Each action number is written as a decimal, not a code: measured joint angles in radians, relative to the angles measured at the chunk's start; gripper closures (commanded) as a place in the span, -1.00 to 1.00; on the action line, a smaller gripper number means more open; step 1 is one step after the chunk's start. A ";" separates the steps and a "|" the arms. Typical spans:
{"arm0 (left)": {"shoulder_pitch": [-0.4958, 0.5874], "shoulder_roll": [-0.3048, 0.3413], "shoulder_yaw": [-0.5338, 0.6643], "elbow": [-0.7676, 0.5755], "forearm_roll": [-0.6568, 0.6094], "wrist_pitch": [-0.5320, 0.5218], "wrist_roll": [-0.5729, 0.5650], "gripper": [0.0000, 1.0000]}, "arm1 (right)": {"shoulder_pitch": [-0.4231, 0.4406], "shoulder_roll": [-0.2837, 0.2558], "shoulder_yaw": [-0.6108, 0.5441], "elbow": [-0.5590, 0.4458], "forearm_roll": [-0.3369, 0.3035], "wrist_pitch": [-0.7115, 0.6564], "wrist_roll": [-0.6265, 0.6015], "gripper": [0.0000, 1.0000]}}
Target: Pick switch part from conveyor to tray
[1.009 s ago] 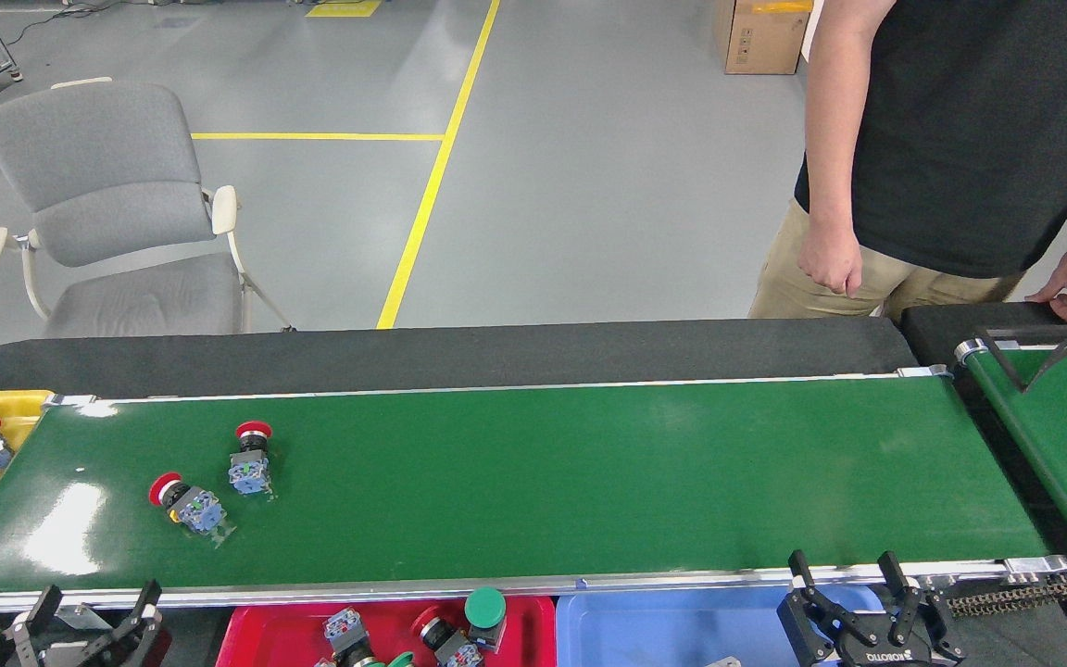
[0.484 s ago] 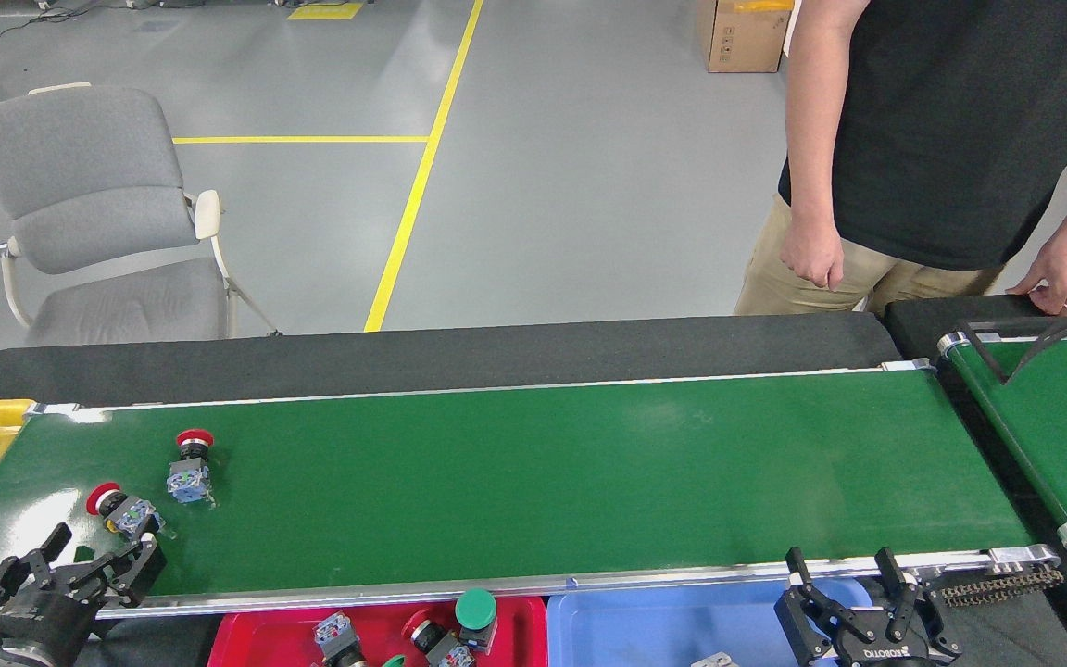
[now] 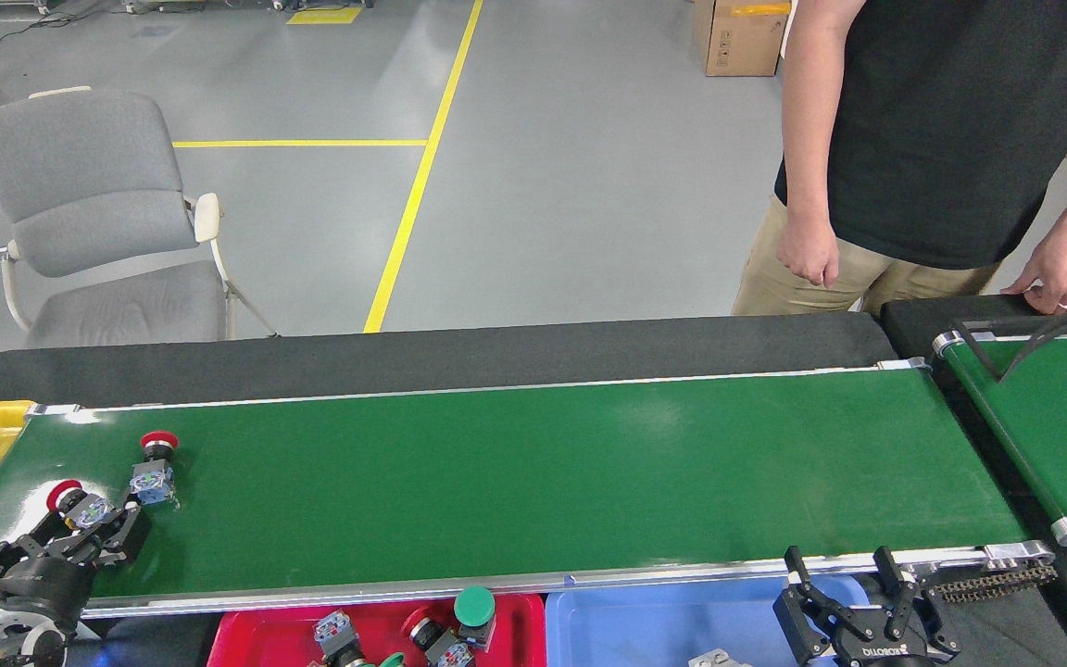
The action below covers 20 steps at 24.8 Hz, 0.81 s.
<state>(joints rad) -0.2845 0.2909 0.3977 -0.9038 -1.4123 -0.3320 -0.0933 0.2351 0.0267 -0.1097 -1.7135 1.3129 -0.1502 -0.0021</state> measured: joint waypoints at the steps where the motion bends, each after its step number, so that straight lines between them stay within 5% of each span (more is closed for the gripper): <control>1: 0.002 -0.007 -0.001 -0.010 0.001 0.001 0.000 0.74 | 0.000 0.000 0.000 0.000 0.000 0.000 0.000 -0.99; 4: 0.053 -0.043 -0.006 -0.103 0.011 -0.061 0.002 0.76 | 0.000 0.000 0.001 0.000 0.000 -0.002 0.000 -0.99; 11: 0.298 -0.124 -0.010 -0.446 0.052 -0.391 0.006 0.70 | 0.000 0.000 0.000 0.000 0.000 0.001 0.001 -0.98; 13: 0.392 -0.136 -0.015 -0.543 0.082 -0.424 0.007 0.45 | 0.000 0.000 -0.001 0.000 0.000 0.003 0.001 -0.98; 17: 0.559 -0.156 -0.047 -0.702 0.113 -0.445 0.009 -0.91 | -0.002 0.000 -0.001 0.000 0.000 0.006 0.001 -0.98; 20: 0.618 -0.208 -0.070 -0.773 0.113 -0.448 0.009 -1.00 | -0.005 0.000 -0.001 0.000 0.000 0.006 0.001 -0.98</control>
<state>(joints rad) 0.3340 0.0825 0.3281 -1.6769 -1.2992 -0.7800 -0.0840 0.2299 0.0272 -0.1110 -1.7135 1.3127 -0.1441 -0.0012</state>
